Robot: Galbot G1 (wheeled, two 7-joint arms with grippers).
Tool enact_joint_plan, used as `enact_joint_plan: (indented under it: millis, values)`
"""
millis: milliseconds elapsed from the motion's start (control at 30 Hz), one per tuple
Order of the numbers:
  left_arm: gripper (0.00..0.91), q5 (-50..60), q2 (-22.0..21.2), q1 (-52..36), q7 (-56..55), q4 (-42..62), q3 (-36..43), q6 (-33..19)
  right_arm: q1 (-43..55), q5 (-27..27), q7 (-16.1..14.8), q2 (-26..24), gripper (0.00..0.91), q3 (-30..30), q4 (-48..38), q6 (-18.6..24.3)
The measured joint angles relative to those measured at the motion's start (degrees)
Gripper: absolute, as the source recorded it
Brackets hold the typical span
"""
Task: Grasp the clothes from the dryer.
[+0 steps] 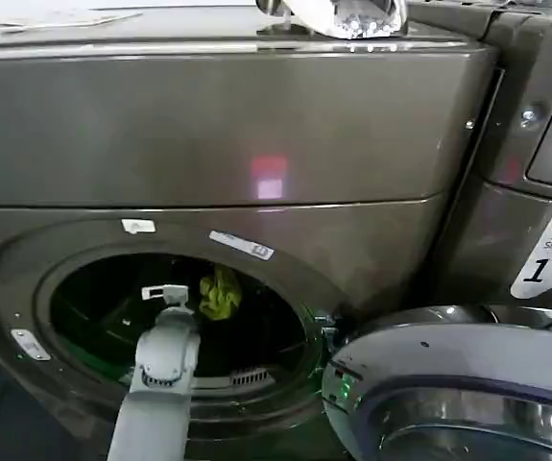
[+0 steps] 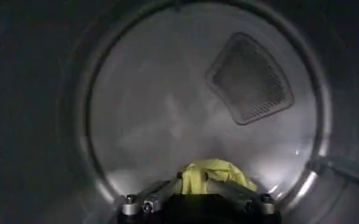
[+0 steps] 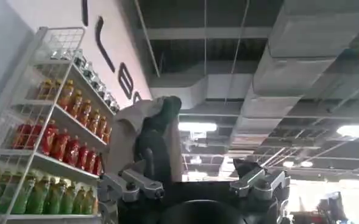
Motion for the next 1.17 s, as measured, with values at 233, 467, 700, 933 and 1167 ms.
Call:
enact_joint_plan:
  millis: [233,467,700,933,1167]
  values:
    - [0.0,-2.51,-0.1,0.58,-3.04,-0.92,0.39,-0.08,-0.07,0.24,0.01,0.07,0.907,0.13,-0.1,1.09]
    - [0.0,-3.72,-0.09,0.81,-4.48,-1.6,0.6,-0.09,-0.05,0.37,0.0,0.1,0.907,-0.05,-0.03,1.61]
    - [0.0,-4.31,-0.16,0.82,-5.13,-1.8,0.88,-0.03,-0.02,0.66,0.42,-0.13,0.907,0.31,0.45,1.38]
    - [0.0,-4.44,0.01,0.71,-5.25,-1.88,1.05,-0.03,0.39,0.59,0.52,-0.15,0.907,0.62,1.15,0.35]
    - [0.0,-4.64,-0.12,0.74,-5.32,-1.8,1.1,-0.11,0.41,0.28,0.67,-0.15,0.907,1.17,1.6,-0.9]
